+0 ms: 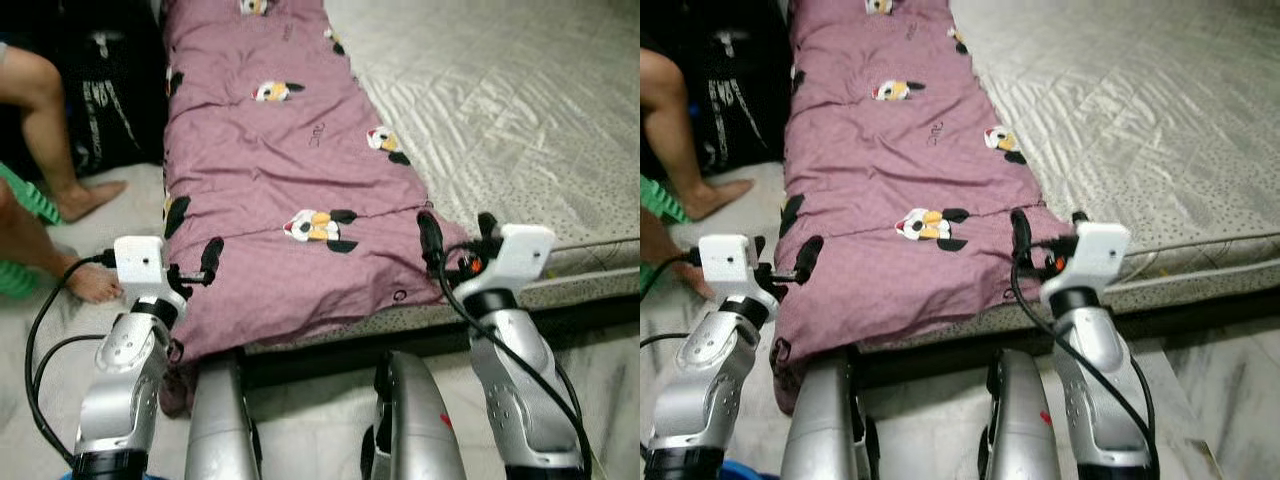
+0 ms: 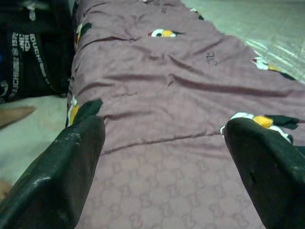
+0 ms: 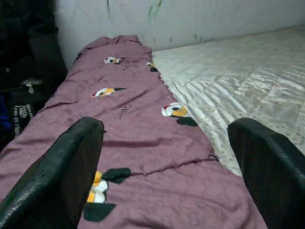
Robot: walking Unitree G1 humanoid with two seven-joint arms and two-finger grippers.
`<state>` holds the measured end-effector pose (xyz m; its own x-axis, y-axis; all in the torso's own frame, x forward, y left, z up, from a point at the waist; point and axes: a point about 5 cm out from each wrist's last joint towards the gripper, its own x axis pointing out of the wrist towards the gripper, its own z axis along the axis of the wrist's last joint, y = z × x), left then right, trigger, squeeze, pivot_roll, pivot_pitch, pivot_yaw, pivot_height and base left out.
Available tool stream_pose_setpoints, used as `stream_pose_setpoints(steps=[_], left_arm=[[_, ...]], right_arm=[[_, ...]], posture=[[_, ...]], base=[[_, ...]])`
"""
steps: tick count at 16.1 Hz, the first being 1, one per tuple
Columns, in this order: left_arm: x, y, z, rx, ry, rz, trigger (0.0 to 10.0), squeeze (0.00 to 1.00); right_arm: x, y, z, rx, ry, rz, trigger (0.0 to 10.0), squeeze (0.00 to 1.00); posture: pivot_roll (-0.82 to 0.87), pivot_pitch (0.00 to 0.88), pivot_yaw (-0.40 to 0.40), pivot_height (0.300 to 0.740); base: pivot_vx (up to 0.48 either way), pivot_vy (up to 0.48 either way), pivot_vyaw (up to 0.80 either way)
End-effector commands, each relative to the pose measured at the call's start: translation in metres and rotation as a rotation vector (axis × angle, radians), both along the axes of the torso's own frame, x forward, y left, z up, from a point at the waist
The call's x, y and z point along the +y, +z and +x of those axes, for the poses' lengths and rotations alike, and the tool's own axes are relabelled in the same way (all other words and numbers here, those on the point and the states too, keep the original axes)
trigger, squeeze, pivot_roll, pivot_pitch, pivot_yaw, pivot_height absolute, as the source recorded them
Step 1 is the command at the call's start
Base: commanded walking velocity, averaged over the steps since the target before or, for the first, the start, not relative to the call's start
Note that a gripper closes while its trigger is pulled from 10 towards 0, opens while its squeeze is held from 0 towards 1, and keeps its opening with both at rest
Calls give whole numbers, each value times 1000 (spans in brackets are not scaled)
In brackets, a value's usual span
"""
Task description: Clean up the room
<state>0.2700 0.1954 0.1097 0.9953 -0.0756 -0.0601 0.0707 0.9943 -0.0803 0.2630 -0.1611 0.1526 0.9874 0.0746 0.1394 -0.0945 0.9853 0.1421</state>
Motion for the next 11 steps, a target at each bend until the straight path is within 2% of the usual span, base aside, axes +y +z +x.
stream_pose_setpoints(steps=[1, 4, 11], left_arm=[[1, -4, 0, 15, -4, -2, 10000, 0], [0, -7, -3, 23, -2, -5, 10000, 0], [-5, -6, 6, 26, -5, -2, 10000, 0]], right_arm=[[0, 8, 2, -14, 3, 5, 10000, 0], [1, 7, 6, -6, 0, -1, 10000, 0], [-5, 7, 9, 11, -34, -8, 10000, 0]], posture=[[-44, 48, 33, 613], [-42, 48, 29, 653], [-51, 50, 18, 740]], base=[[0, 0, 0], [0, 0, 0], [0, 0, 0]])
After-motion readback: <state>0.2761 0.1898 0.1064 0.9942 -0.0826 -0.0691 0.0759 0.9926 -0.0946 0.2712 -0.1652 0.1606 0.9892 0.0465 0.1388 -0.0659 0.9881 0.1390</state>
